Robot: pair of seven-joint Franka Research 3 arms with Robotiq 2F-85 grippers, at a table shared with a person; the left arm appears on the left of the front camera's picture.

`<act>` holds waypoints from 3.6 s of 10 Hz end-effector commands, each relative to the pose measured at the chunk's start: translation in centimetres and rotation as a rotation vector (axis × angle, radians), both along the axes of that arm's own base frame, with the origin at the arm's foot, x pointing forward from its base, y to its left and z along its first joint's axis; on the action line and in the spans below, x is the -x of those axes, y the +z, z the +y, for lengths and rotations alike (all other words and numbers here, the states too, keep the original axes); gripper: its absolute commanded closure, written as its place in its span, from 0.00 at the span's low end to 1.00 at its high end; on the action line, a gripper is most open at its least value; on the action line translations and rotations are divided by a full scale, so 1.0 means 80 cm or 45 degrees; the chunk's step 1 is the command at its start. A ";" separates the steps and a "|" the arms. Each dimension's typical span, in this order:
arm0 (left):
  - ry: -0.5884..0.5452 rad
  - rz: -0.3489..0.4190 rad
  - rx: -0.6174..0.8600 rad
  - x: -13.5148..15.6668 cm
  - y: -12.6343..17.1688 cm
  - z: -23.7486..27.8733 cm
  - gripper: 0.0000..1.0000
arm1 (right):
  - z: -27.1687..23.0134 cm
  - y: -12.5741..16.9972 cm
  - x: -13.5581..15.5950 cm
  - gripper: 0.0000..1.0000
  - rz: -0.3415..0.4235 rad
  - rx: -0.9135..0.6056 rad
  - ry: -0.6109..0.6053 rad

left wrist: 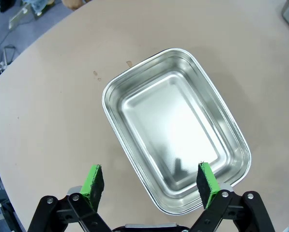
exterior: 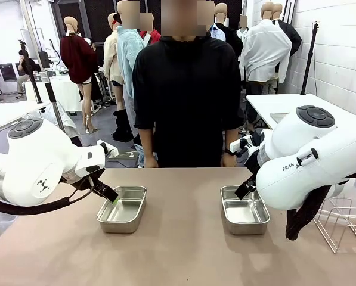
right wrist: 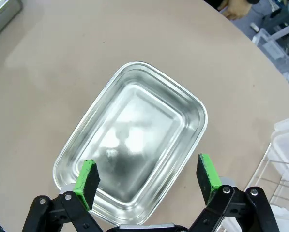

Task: Place the bread in airtight containers.
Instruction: Lift both Airtight Container.

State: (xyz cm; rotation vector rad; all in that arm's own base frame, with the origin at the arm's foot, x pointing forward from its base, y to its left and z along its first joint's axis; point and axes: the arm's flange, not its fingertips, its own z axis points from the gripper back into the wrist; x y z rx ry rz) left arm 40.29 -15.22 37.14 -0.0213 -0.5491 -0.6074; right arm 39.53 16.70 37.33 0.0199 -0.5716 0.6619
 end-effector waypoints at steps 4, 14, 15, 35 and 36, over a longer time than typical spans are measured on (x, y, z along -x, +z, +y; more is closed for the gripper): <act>0.000 0.000 0.000 0.000 0.000 0.000 0.00 | 0.000 0.000 0.000 0.00 0.000 0.000 0.000; -0.138 -0.013 0.352 0.082 0.199 0.048 0.00 | -0.170 0.183 0.079 0.00 -0.117 -0.381 -0.072; -0.168 0.004 0.390 0.088 0.210 0.055 0.00 | -0.173 0.191 0.088 0.00 -0.122 -0.389 -0.058; -0.144 -0.030 0.406 0.097 0.222 0.053 0.00 | -0.173 0.214 0.074 0.00 -0.091 -0.400 -0.055; -0.144 -0.030 0.406 0.097 0.222 0.053 0.00 | -0.173 0.214 0.074 0.00 -0.091 -0.400 -0.055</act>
